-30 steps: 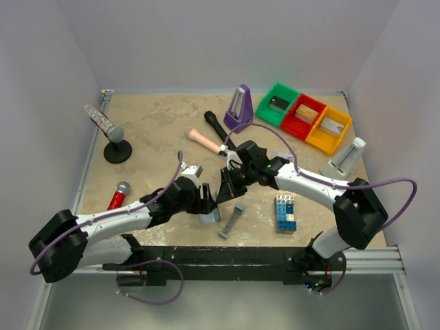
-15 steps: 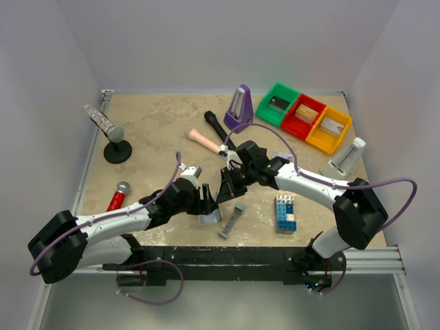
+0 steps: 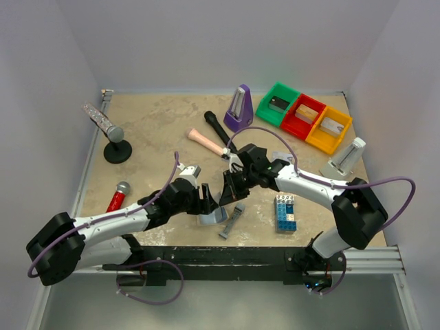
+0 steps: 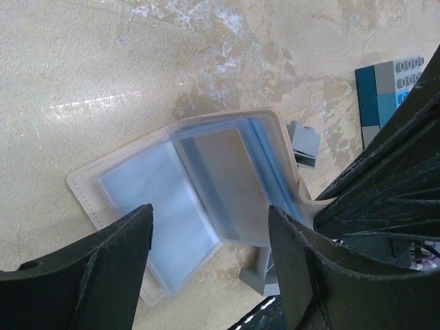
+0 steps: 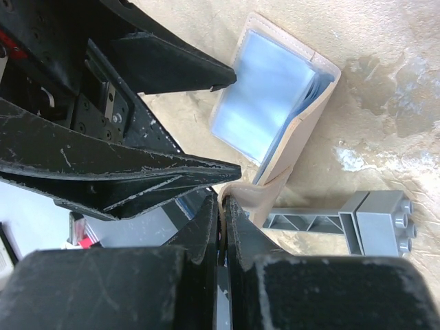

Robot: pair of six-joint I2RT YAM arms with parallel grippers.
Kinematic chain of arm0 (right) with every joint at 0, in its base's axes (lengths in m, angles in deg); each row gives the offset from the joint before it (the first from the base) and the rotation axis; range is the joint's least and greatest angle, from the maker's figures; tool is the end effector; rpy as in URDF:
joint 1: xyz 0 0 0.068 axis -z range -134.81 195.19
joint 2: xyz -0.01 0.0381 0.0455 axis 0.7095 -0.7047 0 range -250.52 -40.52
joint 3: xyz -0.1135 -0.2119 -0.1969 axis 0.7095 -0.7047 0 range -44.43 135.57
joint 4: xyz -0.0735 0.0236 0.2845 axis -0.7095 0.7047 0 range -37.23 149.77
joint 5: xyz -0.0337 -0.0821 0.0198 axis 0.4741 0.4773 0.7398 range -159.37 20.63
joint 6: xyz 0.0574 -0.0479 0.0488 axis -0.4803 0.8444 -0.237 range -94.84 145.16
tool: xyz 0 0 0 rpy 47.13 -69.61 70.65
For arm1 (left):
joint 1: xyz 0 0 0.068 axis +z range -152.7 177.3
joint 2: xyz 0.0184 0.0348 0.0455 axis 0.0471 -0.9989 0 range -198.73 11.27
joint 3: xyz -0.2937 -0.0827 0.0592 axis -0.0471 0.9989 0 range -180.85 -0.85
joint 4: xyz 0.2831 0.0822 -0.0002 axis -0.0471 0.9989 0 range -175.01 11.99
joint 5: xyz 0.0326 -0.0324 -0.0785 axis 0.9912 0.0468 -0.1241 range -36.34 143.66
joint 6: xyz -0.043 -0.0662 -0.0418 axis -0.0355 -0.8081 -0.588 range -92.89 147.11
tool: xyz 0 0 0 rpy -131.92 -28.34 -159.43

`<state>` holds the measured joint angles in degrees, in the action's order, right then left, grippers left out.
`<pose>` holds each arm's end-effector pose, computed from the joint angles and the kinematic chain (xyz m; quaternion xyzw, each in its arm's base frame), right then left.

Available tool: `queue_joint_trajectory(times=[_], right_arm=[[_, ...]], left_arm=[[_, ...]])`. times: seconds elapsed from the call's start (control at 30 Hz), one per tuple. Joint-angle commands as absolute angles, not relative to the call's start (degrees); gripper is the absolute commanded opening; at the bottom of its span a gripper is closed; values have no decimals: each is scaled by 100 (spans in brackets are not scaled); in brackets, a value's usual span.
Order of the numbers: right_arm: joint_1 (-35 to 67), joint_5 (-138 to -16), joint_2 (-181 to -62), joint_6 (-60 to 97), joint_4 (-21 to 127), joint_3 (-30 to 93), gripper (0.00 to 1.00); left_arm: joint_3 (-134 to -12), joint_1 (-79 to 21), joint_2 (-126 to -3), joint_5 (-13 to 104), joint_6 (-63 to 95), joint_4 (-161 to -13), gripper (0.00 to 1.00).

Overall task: Take the credit cards out of the card holder
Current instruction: Remove the credit card from the card holder.

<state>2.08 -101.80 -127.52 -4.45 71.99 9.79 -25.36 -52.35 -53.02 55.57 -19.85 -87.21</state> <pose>0.2330 0.2766 0.2035 -0.1970 0.8909 0.3980 0.0952 0.1730 -0.1995 0.1597 0.0137 0.8970 -0.3198 0.3049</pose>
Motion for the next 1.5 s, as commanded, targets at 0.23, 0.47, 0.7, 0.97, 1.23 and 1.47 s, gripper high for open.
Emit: queue_joint_trajectory(times=[0.23, 0.47, 0.7, 0.97, 1.23, 1.47], right_arm=[[213, -10224, -12692, -525, 7035, 1007, 0], [195, -10251, -12648, -543, 7052, 1086, 0], [186, -10259, -12692, -543, 7079, 1121, 0], [187, -10251, -12709, -551, 7061, 1130, 0], [187, -10251, -12674, -560, 7105, 1139, 0], [178, -10251, -12701, -569, 7123, 1130, 0]], left_arm=[[-2642, -5262, -5350, 5480, -1991, -8967, 73], [-2739, -5262, -5527, 5392, -1973, -9073, 73], [-2765, -5289, -5491, 5234, -2053, -9152, 74], [-2792, -5455, -5473, 5339, -2123, -9152, 74], [-2880, -5605, -5667, 5541, -2105, -9082, 74], [-2959, -5702, -5693, 5638, -2114, -9011, 74]])
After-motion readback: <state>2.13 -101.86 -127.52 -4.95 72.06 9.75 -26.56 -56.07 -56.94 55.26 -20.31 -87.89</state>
